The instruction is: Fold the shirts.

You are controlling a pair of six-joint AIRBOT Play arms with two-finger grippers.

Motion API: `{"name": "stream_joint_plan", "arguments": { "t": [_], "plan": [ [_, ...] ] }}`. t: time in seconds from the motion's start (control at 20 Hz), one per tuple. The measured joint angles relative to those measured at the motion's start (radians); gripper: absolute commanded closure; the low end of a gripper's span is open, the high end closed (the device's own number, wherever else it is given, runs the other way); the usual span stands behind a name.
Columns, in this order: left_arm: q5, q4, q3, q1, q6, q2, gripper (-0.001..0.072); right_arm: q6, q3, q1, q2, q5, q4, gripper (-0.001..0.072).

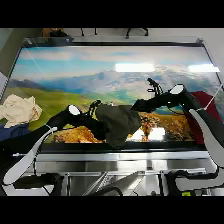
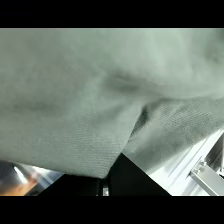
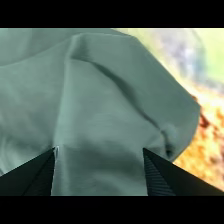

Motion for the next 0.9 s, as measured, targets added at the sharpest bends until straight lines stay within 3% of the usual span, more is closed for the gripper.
{"name": "stream_joint_plan", "arguments": {
  "t": [0.05,0.1,0.3,0.4,0.7,0.85,0.9],
  "plan": [
    [-0.008,0.001,0.012,0.000,0.000,-0.002,0.0692,-0.005,0.002,-0.001,0.001,0.000,0.001,0.0334],
    [-0.017,0.001,0.023,0.002,-0.004,-0.002,0.0692,-0.008,0.004,-0.002,-0.002,0.000,0.002,0.0379],
    [-0.051,0.005,0.075,0.021,-0.015,-0.003,0.0693,-0.027,0.007,-0.006,-0.048,-0.017,0.003,0.0367],
    [-0.079,0.005,0.092,0.040,-0.019,-0.003,0.0693,-0.046,0.007,-0.008,-0.075,-0.033,0.006,0.0193],
    [-0.144,0.007,0.065,0.124,-0.024,-0.003,0.0692,-0.079,0.017,-0.025,-0.109,-0.105,0.006,0.0199],
    [-0.150,0.005,0.054,0.146,-0.026,-0.003,0.0692,-0.109,0.019,-0.027,-0.135,-0.088,0.061,0.0435],
    [-0.150,0.005,0.052,0.151,-0.026,-0.003,0.0692,-0.135,0.019,-0.028,-0.144,-0.063,0.103,0.0558]
  ]
}}
